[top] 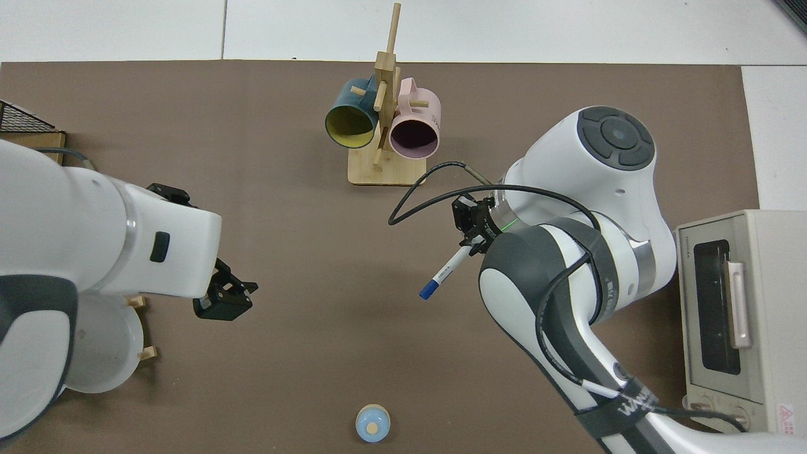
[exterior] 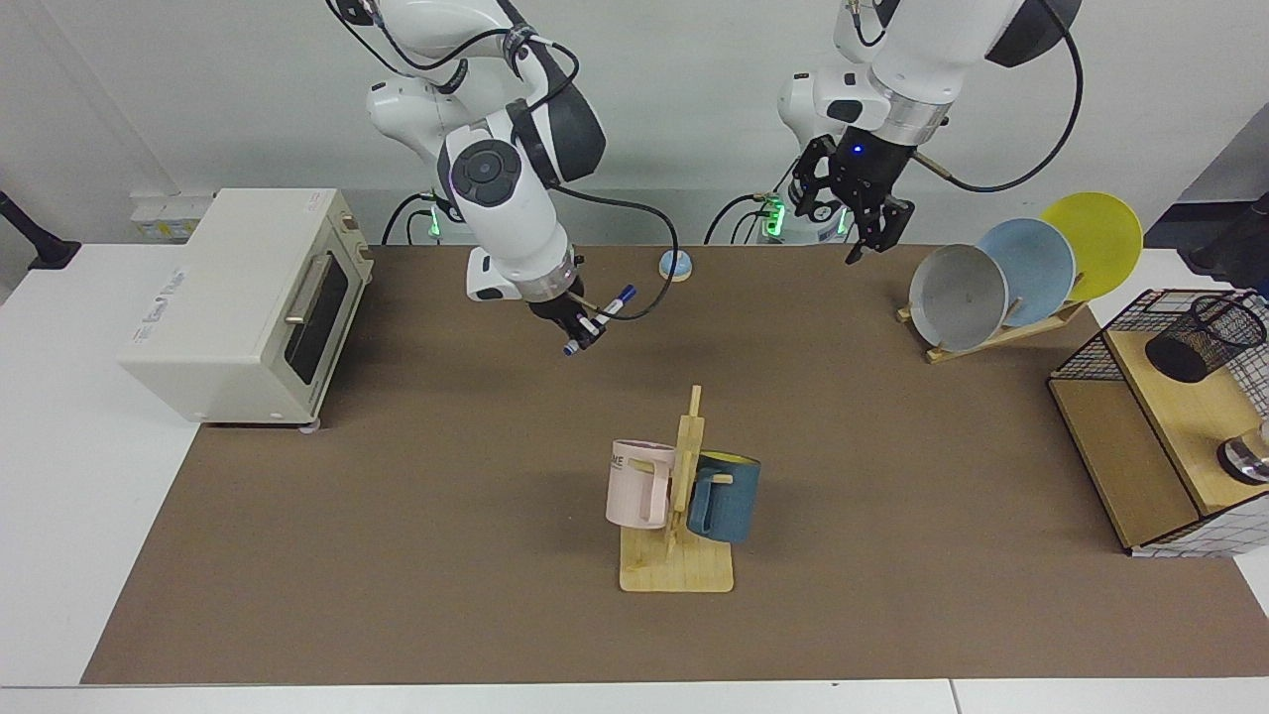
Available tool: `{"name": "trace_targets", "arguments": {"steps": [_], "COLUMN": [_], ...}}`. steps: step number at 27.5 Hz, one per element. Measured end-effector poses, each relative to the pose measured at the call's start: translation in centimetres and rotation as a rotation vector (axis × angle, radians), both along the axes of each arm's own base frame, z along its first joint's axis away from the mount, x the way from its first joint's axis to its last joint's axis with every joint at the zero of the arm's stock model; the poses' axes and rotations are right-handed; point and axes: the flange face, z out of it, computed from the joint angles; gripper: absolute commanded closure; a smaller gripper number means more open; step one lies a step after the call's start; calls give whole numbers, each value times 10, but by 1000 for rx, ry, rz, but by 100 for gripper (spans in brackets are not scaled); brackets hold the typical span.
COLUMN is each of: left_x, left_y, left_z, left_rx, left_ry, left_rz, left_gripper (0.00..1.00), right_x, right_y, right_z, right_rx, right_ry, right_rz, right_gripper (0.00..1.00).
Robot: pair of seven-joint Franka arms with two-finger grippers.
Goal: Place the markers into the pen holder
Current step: 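Grasp the marker's free end with the left gripper beside the right gripper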
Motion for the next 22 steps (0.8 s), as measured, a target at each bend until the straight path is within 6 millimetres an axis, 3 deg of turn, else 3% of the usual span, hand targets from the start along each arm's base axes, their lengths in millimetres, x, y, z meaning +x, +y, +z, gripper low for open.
{"name": "trace_targets", "arguments": {"steps": [5, 10, 22], "left_x": [-11, -20, -37], "left_y": [-24, -35, -74], "left_z": [-13, -27, -65], "left_rx": [-51, -90, -154], "left_ry": [-37, -46, -51], "left_rz": [-41, -47, -79], "left_gripper": [0, 0, 1], "right_x": [0, -4, -16], "right_y": [13, 30, 60], "right_z": [18, 31, 39], "right_rx": [47, 64, 85], "right_ry": [16, 28, 52], "right_rz": [-104, -179, -265], "right_gripper": [100, 100, 100]}}
